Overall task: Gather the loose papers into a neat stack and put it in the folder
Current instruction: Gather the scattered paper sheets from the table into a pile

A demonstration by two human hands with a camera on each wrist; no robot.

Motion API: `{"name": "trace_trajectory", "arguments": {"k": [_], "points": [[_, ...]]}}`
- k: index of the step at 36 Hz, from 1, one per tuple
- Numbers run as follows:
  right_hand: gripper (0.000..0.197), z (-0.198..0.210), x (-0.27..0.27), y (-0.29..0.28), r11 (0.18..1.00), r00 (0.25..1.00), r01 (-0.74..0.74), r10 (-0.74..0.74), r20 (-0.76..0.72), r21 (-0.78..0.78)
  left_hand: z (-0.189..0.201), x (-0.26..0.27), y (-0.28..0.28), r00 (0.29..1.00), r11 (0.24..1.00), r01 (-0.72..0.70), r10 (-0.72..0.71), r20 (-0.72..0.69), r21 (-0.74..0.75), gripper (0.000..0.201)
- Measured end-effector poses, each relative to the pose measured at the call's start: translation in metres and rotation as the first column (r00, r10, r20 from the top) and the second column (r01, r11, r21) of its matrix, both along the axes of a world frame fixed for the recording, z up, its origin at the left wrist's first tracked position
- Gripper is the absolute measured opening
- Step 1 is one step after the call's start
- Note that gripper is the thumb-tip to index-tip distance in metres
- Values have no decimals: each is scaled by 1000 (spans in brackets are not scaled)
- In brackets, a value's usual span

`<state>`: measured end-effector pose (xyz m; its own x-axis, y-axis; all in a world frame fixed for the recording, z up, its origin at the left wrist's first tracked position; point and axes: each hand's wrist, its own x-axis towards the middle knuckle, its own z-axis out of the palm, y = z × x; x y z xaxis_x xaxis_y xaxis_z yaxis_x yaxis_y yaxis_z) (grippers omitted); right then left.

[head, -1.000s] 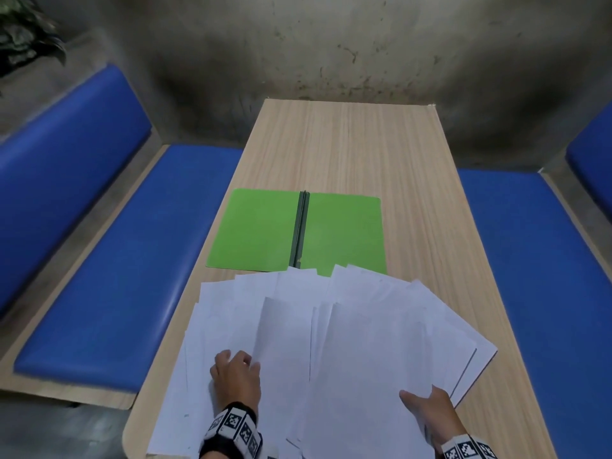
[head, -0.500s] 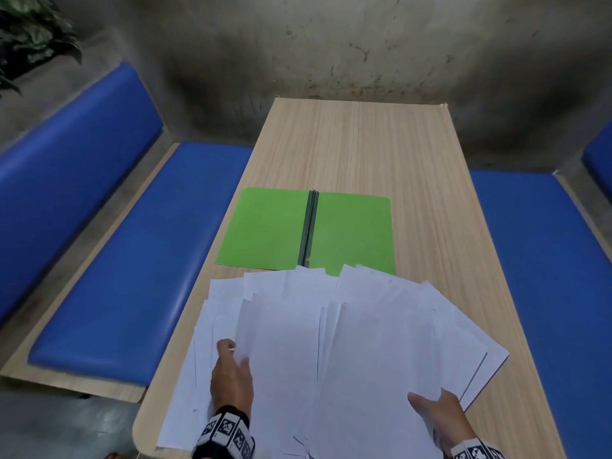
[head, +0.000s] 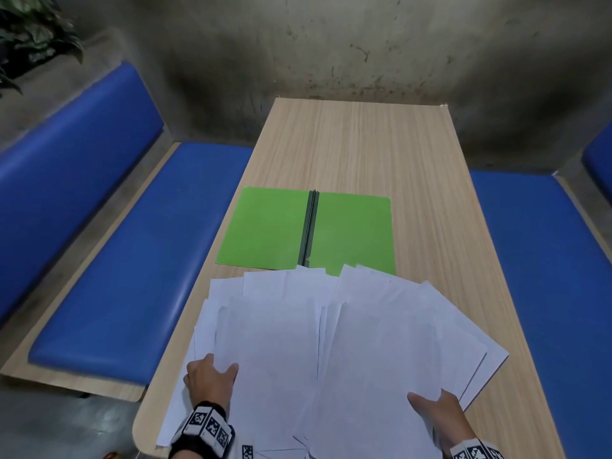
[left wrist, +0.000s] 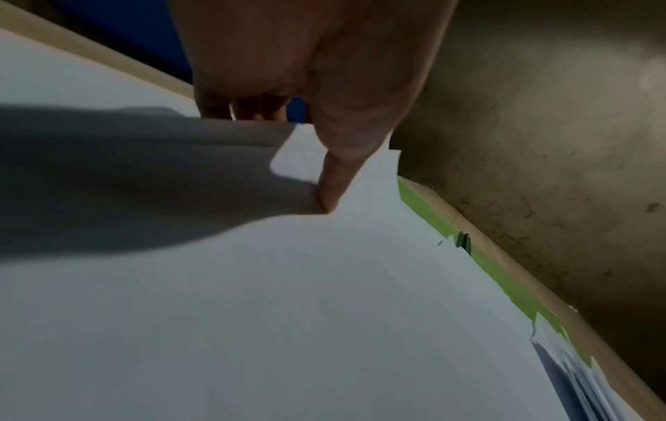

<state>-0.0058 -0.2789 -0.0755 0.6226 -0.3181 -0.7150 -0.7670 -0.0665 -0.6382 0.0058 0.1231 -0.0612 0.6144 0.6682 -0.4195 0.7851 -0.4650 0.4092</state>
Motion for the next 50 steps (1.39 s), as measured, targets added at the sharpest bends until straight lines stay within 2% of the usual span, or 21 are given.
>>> {"name": "trace_trajectory", "arguments": {"k": [4, 7, 12, 17, 19, 22, 25, 26, 29, 31, 33, 36, 38, 40, 42, 44, 46, 50], "points": [[12, 2, 0, 3, 1000, 1000, 20, -20, 17, 0, -14, -6, 10, 999, 999, -14, 11, 51, 46, 29], [8, 1, 0, 3, 1000, 1000, 21, -21, 20, -7, -17, -8, 13, 997, 998, -26, 23, 69, 48, 33], [13, 0, 0, 2, 1000, 999, 25, -25, 27, 5, -21, -7, 13, 993, 999, -35, 33, 111, 13, 34], [10, 10, 0, 5, 999, 998, 41, -43, 49, 29, -14, -3, 13, 985, 995, -98, 100, 141, -15, 19], [12, 10, 0, 5, 999, 998, 39, -41, 50, 35, -8, -3, 12, 972, 986, -154, 164, 169, -67, 17], [14, 9, 0, 5, 999, 999, 31, -33, 43, 39, -6, -5, 16, 939, 964, -181, 228, 257, -194, 40], [13, 11, -1, 6, 997, 998, 34, -37, 45, 65, -8, -8, 21, 919, 925, -150, 261, 295, -350, 35], [12, 13, -1, 6, 997, 998, 37, -40, 48, 68, -5, -9, 21, 926, 922, -144, 254, 281, -359, 31], [8, 15, -1, 7, 997, 997, 49, -52, 58, 57, 1, -11, 18, 948, 965, -93, 161, 275, -246, 22], [8, 14, -1, 7, 996, 997, 58, -61, 56, 61, 9, -14, 14, 943, 986, -16, 71, 324, -168, 17], [7, 13, -1, 7, 995, 996, 69, -72, 45, 75, 20, -17, 7, 923, 982, 22, 52, 382, -188, 26], [8, 15, -1, 8, 992, 996, 80, -84, 38, 97, 36, -22, -5, 889, 941, -54, 197, 413, -333, 64], [9, 19, -1, 9, 990, 995, 89, -94, 38, 110, 30, -26, -5, 884, 901, -117, 287, 370, -418, 78], [11, 22, -1, 9, 990, 995, 88, -93, 41, 113, 20, -28, -1, 908, 844, -120, 307, 286, -523, 69], [12, 25, -1, 9, 990, 995, 86, -92, 46, 113, 8, -32, 5, 940, 781, -136, 296, 170, -610, 46], [11, 28, -2, 9, 990, 995, 82, -88, 52, 115, 6, -32, 8, 960, 834, -117, 235, 155, -540, 27], [12, 30, -2, 10, 993, 996, 69, -75, 56, 98, 8, -32, 19, 971, 893, -68, 163, 177, -445, 16], [5, 30, -3, 10, 996, 996, 52, -57, 64, 67, 13, -29, 48, 964, 930, -11, 108, 242, -368, 19]]}}
